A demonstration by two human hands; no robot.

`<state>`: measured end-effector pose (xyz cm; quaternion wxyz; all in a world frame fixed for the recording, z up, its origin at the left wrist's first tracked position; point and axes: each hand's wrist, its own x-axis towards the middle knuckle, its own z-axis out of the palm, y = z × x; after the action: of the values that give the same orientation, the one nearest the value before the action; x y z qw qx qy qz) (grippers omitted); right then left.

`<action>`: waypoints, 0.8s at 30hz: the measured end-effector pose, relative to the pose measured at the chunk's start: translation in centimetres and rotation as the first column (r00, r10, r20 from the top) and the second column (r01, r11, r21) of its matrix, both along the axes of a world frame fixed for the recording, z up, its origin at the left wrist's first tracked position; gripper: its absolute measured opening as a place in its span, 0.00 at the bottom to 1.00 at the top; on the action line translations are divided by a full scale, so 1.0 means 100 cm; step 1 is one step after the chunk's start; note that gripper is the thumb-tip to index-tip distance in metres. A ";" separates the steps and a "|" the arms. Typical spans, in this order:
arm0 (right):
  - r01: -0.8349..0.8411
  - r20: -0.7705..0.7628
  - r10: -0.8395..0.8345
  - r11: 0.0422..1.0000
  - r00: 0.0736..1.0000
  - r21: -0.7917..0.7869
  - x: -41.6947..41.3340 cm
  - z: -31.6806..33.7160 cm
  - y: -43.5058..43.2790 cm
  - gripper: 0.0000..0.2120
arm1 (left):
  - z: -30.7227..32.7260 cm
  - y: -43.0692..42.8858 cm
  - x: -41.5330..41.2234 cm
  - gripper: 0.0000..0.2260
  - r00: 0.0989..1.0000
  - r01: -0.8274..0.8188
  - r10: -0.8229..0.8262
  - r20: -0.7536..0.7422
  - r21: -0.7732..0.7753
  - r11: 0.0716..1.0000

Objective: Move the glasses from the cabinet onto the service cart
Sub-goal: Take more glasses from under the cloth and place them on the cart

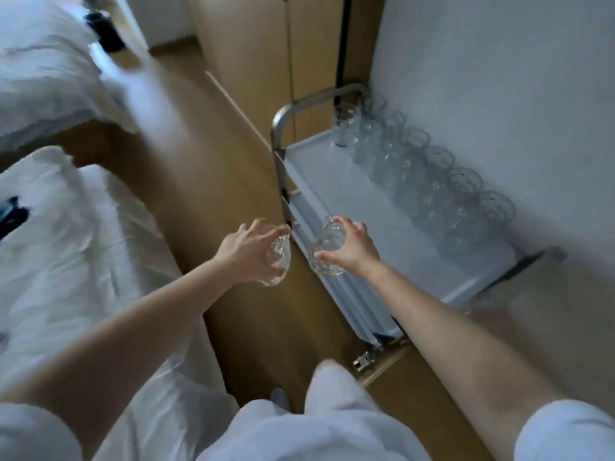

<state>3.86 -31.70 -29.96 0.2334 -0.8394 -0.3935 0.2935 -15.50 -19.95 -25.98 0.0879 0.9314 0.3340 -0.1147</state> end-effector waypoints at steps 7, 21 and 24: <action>0.184 -0.013 -0.185 0.982 0.983 -0.041 0.045 -0.014 0.033 0.43 | -0.007 0.089 0.081 0.36 0.991 0.124 -0.122 0.052 -0.054 0.991; 0.033 0.104 -0.022 0.993 0.994 -0.111 0.171 -0.035 0.199 0.43 | -0.048 0.256 0.241 0.37 0.981 0.196 -0.195 0.016 -0.043 0.980; 0.071 0.083 -0.059 0.987 0.995 -0.145 0.178 -0.042 0.217 0.43 | -0.058 0.284 0.268 0.38 0.973 0.228 -0.230 -0.020 -0.069 0.971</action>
<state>21.62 -9.95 -34.15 0.1641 -0.8777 -0.3519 0.2809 11.34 8.44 -31.78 0.1001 0.9586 0.2217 -0.1481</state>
